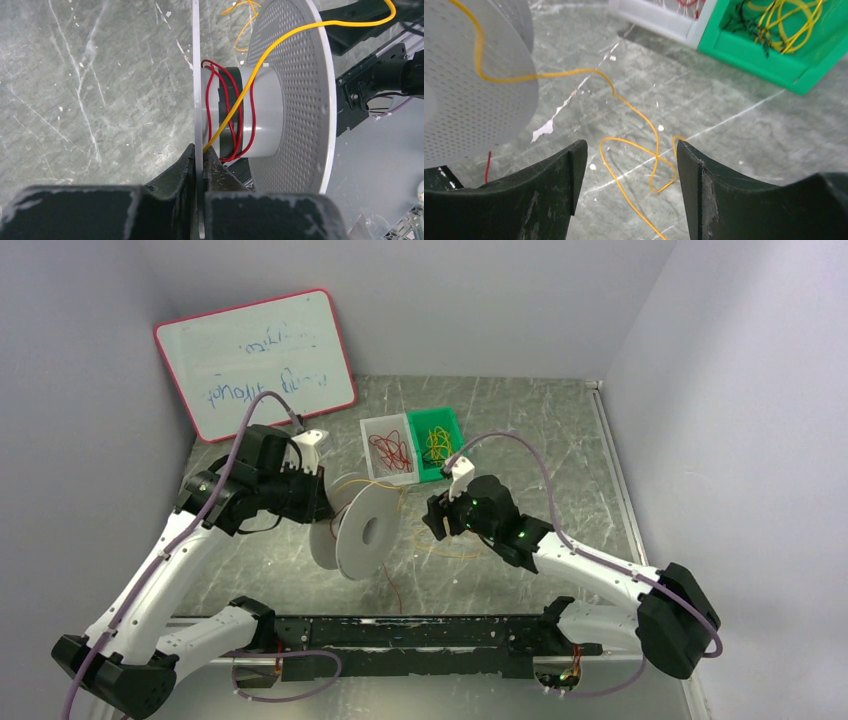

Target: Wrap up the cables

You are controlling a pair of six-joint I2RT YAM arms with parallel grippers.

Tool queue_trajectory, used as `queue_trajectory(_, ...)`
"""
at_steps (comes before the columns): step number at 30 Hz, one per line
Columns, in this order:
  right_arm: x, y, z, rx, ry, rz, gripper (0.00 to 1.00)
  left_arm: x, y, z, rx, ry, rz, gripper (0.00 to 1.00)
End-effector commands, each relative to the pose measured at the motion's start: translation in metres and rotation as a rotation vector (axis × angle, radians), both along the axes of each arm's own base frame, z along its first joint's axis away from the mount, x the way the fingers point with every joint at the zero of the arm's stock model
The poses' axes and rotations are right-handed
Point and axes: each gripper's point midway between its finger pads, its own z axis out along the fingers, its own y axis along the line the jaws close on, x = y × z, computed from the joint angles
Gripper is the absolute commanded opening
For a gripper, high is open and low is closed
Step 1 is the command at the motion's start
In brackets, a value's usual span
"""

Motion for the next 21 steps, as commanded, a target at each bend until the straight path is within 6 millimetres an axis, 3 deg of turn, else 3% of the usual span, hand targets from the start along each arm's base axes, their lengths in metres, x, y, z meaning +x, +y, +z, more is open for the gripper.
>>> queue_trajectory(1,-0.001,0.012,-0.002,0.126,0.029,0.016,0.70,0.000,-0.012,0.028,-0.079,-0.045,-0.034,0.07)
queue_trajectory(10,0.017,0.026,-0.036,0.128,0.066,0.034,0.70,-0.004,-0.013,0.030,-0.084,-0.037,-0.045,0.07)
queue_trajectory(17,0.036,0.025,-0.063,0.106,0.085,0.023,0.69,-0.006,-0.014,0.031,-0.097,-0.035,-0.053,0.07)
queue_trajectory(21,0.034,0.028,-0.077,0.096,0.118,0.044,0.63,-0.007,-0.016,0.032,-0.103,-0.034,-0.060,0.07)
